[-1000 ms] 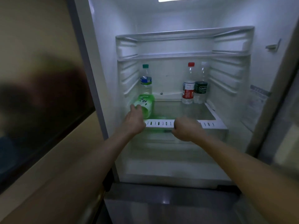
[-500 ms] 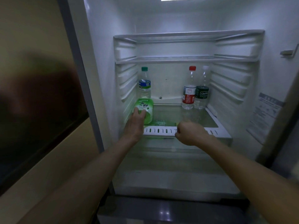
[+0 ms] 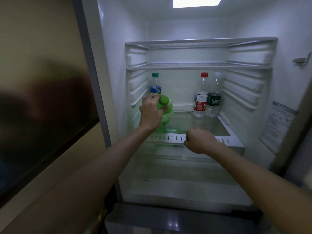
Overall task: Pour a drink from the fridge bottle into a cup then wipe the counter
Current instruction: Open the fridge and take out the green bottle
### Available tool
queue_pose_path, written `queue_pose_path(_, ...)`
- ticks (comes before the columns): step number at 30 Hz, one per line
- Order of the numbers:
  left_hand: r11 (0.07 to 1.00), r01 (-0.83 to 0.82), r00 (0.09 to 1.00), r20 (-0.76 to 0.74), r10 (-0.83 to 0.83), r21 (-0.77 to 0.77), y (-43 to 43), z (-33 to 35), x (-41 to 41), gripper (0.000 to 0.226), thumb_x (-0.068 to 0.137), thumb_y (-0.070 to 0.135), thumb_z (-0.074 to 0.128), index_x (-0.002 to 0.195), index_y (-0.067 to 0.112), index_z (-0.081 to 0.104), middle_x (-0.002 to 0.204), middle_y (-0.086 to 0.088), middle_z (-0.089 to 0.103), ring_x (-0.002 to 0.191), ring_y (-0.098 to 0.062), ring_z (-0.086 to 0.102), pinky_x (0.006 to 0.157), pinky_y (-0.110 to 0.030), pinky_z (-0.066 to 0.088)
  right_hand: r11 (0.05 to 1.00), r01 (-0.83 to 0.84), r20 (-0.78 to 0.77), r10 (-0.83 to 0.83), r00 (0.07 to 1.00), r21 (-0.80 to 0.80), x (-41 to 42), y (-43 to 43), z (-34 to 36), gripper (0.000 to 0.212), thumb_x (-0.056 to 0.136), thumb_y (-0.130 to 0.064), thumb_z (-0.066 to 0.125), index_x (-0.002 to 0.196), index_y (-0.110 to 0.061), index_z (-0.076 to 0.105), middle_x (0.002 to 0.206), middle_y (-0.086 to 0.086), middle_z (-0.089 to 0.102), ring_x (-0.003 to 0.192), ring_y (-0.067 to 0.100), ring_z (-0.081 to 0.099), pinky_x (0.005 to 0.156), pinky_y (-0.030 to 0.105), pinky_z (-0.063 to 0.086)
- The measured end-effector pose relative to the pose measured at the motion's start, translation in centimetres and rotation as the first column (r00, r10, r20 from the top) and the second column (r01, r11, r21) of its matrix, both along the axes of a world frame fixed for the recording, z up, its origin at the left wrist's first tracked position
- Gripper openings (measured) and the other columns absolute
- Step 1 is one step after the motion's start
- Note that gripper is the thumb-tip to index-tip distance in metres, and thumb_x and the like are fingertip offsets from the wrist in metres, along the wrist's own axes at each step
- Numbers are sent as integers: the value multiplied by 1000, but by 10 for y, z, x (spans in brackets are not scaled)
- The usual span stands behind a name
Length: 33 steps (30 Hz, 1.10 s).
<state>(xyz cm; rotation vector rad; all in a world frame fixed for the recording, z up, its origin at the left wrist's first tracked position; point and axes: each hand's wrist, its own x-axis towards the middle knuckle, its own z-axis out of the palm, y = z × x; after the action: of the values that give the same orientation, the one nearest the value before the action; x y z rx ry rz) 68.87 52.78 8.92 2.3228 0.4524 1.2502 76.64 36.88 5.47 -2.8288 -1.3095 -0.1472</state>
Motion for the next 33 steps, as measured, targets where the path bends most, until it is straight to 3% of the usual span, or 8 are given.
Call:
queue_pose_path(2, 994, 71, 996, 53, -67, -80, -1, 6, -5, 40, 88, 24, 71, 125, 9, 63, 120, -9, 65, 113, -25, 56, 99, -40, 43, 1000, 4, 21, -4, 1000, -3, -1, -1, 0, 34, 94, -28, 50, 63, -17, 41, 64, -1, 45, 56, 14, 42, 56, 27, 39)
queue_pose_path(4, 985, 132, 989, 82, -124, -111, -7, 12, -13, 39, 87, 22, 72, 122, 7, 65, 111, -8, 69, 103, -23, 61, 92, -33, 47, 1000, 7, 31, -7, 1000, 0, -3, -4, 2, 34, 94, -28, 50, 63, -17, 42, 63, -1, 46, 54, 14, 41, 54, 26, 38)
queue_pose_path(8, 977, 141, 983, 141, -118, -161, -19, 23, -31, 28, 88, 20, 71, 113, 9, 65, 98, 0, 67, 92, -18, 61, 83, -28, 49, 1000, 23, 40, -23, 999, -10, -7, -11, 6, 31, 94, -30, 51, 66, -17, 45, 67, -1, 48, 60, 16, 47, 57, 27, 41)
queue_pose_path(12, 937, 131, 984, 160, -82, -323, -29, 28, -50, 24, 92, 23, 66, 109, 7, 62, 91, 4, 63, 86, -16, 61, 81, -33, 54, 1000, 23, 33, -23, 999, -4, -15, -19, -1, 19, 91, -30, 53, 85, -13, 57, 80, 1, 57, 73, 20, 58, 64, 30, 49)
queue_pose_path(16, 932, 137, 988, 114, -104, -337, -50, 21, -73, 25, 96, 24, 61, 109, 4, 58, 92, 1, 60, 80, -10, 58, 64, -12, 46, 1000, 9, -11, -9, 1000, -24, -31, -29, -12, 17, 93, -29, 49, 84, -14, 47, 87, 4, 49, 78, 23, 53, 65, 29, 42)
queue_pose_path(21, 902, 110, 991, 119, -66, -417, -66, -1, -101, 30, 96, 37, 59, 109, 10, 56, 97, -2, 64, 92, -23, 64, 80, -38, 55, 1000, -13, -44, 12, 999, -2, -52, -41, -30, 24, 93, -27, 53, 74, -15, 45, 77, -1, 48, 75, 19, 54, 65, 29, 44)
queue_pose_path(27, 896, 100, 995, 37, -93, -433, -82, -19, -130, 31, 96, 35, 60, 112, 9, 56, 91, 6, 61, 83, -10, 59, 70, -23, 49, 999, -5, -41, 4, 999, -39, -74, -64, -34, 31, 93, -29, 51, 65, -16, 45, 71, 1, 49, 74, 23, 56, 68, 31, 48)
queue_pose_path(33, 826, 175, 984, 61, -169, -535, -95, -23, -162, 27, 96, 33, 60, 110, 10, 59, 106, -6, 69, 93, -19, 66, 80, -37, 56, 996, 76, -29, -77, 997, -55, -105, -89, -27, 32, 93, -29, 50, 64, -16, 46, 72, 2, 51, 65, 19, 53, 57, 27, 43)
